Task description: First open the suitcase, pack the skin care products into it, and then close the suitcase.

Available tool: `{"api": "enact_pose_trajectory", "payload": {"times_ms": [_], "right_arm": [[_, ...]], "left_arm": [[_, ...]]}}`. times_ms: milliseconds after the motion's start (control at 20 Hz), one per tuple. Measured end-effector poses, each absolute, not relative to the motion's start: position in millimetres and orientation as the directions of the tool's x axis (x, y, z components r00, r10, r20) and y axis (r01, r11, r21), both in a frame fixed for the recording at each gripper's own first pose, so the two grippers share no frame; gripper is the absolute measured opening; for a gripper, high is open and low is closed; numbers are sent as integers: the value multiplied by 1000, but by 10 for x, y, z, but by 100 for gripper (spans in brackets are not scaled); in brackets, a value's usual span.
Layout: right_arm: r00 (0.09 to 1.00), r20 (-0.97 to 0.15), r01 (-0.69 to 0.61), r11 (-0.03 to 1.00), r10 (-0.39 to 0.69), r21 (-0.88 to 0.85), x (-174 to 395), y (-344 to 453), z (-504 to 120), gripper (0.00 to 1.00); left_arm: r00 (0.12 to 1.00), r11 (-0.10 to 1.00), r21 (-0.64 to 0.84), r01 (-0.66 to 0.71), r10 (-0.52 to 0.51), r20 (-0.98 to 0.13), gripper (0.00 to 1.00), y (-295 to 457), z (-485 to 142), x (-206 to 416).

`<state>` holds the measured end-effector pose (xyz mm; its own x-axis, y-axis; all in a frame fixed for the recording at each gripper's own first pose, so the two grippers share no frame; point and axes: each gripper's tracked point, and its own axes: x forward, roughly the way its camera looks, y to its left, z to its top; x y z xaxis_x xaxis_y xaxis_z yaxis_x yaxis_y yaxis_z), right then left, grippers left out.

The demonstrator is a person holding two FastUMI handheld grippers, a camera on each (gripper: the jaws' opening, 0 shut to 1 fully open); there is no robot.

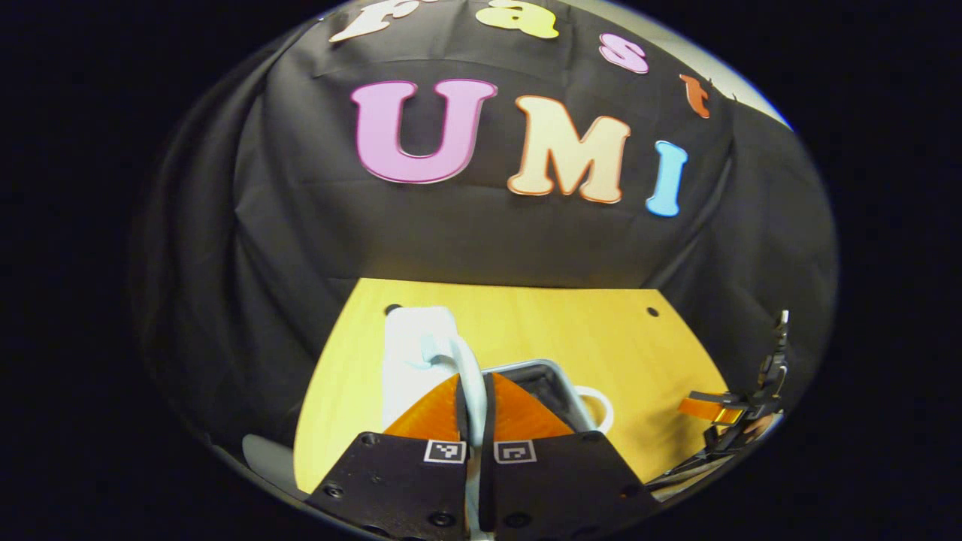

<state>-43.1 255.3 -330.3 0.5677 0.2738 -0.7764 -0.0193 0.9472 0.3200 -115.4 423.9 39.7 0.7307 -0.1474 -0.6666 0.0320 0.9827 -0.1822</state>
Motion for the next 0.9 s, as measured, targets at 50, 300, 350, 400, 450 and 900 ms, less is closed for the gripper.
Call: {"api": "enact_pose_trajectory", "payload": {"times_ms": [50, 300, 350, 400, 450, 900], "right_arm": [[571, -777, -10, 948, 266, 317, -444, 2469, -3291, 96], [591, -776, 33, 954, 221, 298, -536, 2029, -3185, 99], [593, -776, 41, 955, 213, 294, -537, 1954, -3170, 96], [595, -777, 49, 956, 206, 290, -543, 1891, -3172, 96], [597, -778, 57, 956, 199, 288, -551, 1827, -3162, 99], [608, -780, 98, 960, 151, 262, -593, 1400, -3073, 99]], "left_arm": [[728, 977, -209, 47, -177, -663, 0, 4100, 373, -1128], [712, 945, -318, 74, -274, -646, 0, 3544, 292, -1016], [706, 941, -328, 83, -287, -648, 0, 3468, 250, -1019], [701, 936, -342, 86, -301, -646, 0, 3384, 218, -1015], [693, 931, -353, 92, -314, -649, 0, 3308, 187, -1018], [610, 903, -410, 126, -397, -686, 0, 2581, -322, -988]]}}
